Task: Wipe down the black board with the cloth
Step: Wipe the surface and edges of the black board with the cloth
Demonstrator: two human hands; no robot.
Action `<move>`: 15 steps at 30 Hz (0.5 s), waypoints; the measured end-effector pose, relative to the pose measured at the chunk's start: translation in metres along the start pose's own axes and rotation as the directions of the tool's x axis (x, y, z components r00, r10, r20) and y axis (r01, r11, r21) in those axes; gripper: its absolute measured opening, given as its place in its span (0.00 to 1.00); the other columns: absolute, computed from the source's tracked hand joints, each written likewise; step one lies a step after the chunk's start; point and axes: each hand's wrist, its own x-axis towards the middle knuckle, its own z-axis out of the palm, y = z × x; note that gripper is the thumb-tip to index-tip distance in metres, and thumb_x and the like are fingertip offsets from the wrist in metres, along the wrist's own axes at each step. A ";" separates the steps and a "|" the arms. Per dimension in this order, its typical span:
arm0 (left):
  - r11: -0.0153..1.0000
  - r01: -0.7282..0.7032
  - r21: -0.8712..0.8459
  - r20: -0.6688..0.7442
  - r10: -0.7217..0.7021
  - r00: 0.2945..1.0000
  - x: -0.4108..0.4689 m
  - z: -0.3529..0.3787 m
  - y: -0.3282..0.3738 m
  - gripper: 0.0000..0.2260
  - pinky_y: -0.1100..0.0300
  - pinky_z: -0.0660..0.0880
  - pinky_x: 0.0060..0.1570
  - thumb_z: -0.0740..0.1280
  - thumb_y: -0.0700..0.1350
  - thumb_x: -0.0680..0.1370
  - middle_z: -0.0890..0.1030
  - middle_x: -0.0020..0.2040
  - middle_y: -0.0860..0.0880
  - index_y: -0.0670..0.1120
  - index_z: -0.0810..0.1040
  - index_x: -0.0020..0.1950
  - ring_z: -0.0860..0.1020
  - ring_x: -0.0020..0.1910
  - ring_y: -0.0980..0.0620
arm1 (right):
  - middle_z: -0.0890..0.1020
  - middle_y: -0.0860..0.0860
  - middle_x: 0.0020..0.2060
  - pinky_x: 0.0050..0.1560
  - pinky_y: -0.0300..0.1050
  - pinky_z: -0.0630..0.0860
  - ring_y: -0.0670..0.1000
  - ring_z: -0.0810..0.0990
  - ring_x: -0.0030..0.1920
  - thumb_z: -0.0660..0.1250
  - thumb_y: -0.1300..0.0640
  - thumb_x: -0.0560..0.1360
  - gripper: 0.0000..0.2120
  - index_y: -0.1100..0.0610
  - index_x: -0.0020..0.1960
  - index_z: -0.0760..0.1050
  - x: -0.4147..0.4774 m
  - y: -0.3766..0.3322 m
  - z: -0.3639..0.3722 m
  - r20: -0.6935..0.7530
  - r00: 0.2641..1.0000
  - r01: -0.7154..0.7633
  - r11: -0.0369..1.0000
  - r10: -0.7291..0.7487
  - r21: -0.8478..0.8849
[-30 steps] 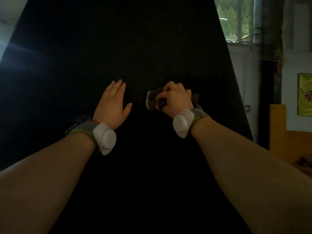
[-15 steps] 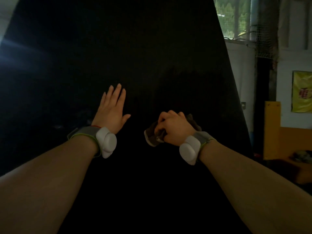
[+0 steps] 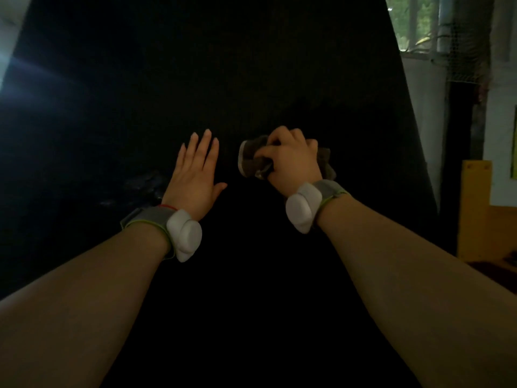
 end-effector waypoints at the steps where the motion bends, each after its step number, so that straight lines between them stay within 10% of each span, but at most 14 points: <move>1: 1.000 -0.002 0.007 -0.009 0.002 1.000 -0.001 0.000 0.001 0.38 0.50 0.40 0.70 0.68 0.49 0.75 0.48 0.78 0.42 0.41 0.49 0.77 0.42 0.74 0.48 | 0.66 0.50 0.62 0.60 0.56 0.59 0.56 0.63 0.62 0.65 0.54 0.76 0.14 0.45 0.60 0.76 -0.006 -0.001 0.003 0.017 0.999 0.034 0.999 -0.034 -0.011; 15: 0.997 0.065 0.031 -0.012 -0.064 0.998 -0.048 0.010 0.022 0.36 0.50 0.36 0.71 0.66 0.49 0.76 0.47 0.78 0.42 0.40 0.49 0.77 0.44 0.76 0.41 | 0.69 0.47 0.59 0.56 0.50 0.56 0.53 0.63 0.61 0.64 0.55 0.75 0.13 0.43 0.57 0.78 -0.095 -0.019 0.051 0.248 0.943 0.222 0.975 -0.222 0.029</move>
